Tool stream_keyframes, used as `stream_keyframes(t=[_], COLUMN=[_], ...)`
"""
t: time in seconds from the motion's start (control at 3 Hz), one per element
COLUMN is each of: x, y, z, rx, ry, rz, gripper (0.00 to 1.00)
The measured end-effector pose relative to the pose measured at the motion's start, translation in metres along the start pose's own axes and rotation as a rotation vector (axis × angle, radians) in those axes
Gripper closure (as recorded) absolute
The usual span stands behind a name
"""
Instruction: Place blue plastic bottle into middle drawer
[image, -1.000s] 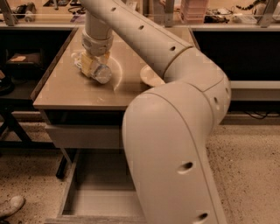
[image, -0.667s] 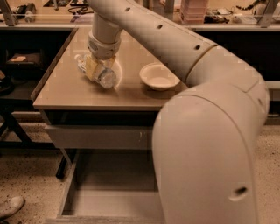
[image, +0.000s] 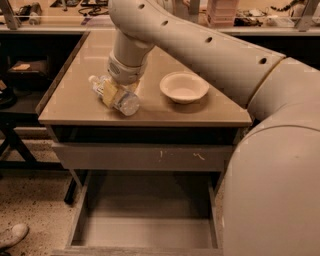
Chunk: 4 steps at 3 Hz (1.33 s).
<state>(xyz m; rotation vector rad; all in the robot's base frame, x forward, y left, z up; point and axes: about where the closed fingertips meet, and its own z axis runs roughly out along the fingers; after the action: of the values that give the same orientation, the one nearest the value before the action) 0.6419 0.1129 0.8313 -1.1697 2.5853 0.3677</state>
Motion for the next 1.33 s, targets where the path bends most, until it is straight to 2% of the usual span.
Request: stream_keyframes(t=[0.33,0.67,1.0,1.33], x=[-0.001,0.017,0.054,0.097], y=[0.000,0.020,0.058,0.096], z=[-0.002,-0.011,-0.031,-0.050], rx=[0.000,-0.012,-0.010,0.017], ry=[0.000,0.006,0.012,0.012], rz=[0.000,0.030,0.105,0.204], gripper=[1.00,1.00,1.00,1.00])
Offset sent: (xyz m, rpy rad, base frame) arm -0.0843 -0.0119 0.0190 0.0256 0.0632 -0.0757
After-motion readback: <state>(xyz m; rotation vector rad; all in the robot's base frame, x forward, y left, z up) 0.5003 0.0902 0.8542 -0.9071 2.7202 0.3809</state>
